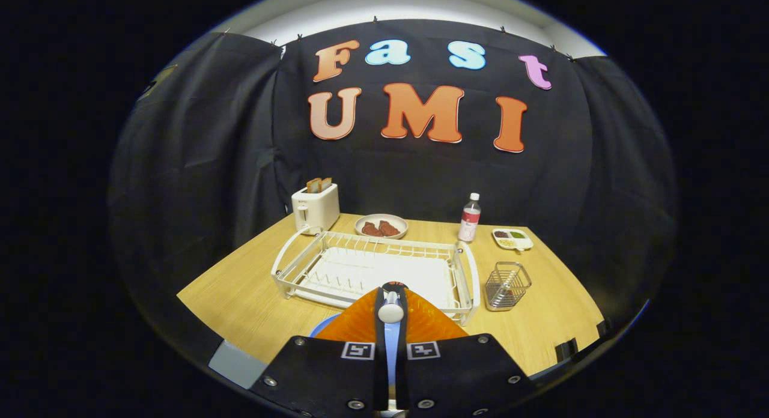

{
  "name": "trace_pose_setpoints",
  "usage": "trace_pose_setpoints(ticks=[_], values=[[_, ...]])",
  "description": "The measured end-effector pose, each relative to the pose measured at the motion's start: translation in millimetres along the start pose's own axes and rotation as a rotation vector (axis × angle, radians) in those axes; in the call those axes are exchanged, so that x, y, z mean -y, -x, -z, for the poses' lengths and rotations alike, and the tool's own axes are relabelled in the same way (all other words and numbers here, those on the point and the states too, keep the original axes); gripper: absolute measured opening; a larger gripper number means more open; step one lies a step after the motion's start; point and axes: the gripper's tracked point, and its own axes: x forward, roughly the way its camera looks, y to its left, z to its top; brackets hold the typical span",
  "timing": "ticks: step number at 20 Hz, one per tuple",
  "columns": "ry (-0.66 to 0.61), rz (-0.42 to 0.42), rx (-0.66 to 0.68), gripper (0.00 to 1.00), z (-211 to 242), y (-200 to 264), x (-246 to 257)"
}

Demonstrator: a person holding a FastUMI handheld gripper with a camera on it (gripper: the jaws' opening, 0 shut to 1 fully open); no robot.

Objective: Take the plate from the dish rack, then take the spoon from the basket and place it into the plate.

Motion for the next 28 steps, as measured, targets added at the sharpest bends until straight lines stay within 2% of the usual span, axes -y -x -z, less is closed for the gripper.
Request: trace_pose_setpoints(ticks=[3,8,13,19,23,27,28], values=[[0.031,-0.053,-0.039,0.05,24.9,-9.6,-14.0],[0.041,-0.093,-0.096,0.05,63.2,-26.8,-20.9],[0.039,-0.127,-0.127,0.05,85.8,-48.1,-23.4],[0.027,-0.142,-0.154,0.05,103.9,-51.6,-22.4],[0.024,-0.142,-0.167,0.10,108.2,-55.5,-17.8],[0.021,-0.130,-0.191,0.19,111.7,-55.2,-10.6],[0.018,-0.123,-0.192,0.28,111.4,-55.5,-7.7]])
